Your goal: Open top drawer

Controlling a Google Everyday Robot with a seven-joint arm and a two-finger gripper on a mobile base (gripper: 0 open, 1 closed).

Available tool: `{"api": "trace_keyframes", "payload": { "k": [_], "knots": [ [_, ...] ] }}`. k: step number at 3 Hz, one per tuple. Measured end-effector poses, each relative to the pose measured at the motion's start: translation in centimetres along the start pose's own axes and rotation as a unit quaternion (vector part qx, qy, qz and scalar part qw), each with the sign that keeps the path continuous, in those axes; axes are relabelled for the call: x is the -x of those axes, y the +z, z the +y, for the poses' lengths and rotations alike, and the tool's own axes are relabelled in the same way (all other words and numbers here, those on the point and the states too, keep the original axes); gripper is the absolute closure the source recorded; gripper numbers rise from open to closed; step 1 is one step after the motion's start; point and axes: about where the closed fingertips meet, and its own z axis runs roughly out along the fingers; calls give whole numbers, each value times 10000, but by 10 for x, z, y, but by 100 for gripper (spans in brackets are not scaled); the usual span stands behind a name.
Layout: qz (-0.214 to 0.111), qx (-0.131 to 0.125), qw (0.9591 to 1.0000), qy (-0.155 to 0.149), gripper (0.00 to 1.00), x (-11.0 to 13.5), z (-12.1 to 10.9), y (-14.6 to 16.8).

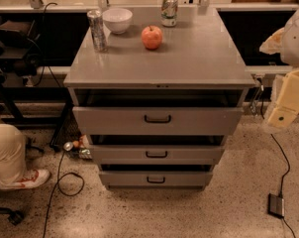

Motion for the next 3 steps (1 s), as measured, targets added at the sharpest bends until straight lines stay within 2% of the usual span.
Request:
{"api": "trace_keyframes", "payload": {
  "k": [1,2,3],
  "knots": [
    [-17,-32,10000,-18,0,1,0,0],
    [-193,42,9997,-144,0,-4,5,25],
    [-294,133,9992,-234,0,-20,12,74]
  ]
}}
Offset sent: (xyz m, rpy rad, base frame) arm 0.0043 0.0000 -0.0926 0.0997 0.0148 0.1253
